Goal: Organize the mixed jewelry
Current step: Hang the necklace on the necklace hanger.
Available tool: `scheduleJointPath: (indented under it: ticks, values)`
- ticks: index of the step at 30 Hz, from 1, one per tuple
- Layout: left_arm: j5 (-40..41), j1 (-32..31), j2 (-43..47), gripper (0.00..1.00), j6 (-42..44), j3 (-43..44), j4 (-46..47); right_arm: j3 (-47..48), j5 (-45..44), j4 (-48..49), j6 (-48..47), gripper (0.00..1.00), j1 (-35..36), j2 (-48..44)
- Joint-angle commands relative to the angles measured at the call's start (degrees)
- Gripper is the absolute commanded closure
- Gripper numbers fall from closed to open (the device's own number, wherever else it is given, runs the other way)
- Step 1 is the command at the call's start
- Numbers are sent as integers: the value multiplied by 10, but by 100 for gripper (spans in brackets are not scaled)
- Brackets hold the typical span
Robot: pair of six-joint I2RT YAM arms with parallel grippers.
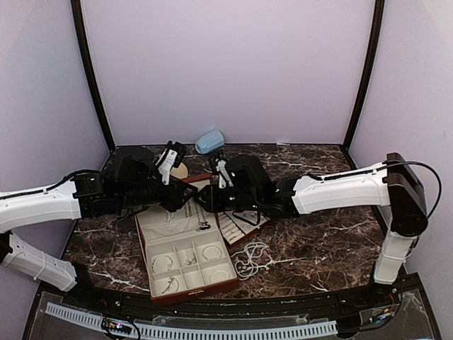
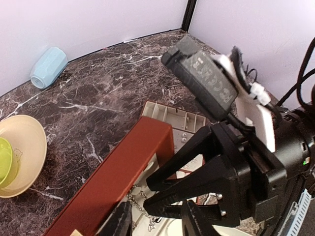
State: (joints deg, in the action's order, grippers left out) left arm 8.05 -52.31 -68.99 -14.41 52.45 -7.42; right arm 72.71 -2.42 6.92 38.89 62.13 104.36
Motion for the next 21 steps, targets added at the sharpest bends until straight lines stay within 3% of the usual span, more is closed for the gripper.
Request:
scheduleJointPath:
  ticks: [1,9,15,21]
  values:
    - [-28,0,48,62,15,-8,-7,-16,21,36,0,68,-2,-39]
    - [-7,16,102,51,-3,30,-77,-57,47,17,-22,57,-2,-111]
    - [-101,142,104,49,-20,75,-127,-29,-70,-88,-67,56,-8,-101]
    - [-127,241,106,47,-1,89,-134,11,-107,-92,-85,56,-8,-45]
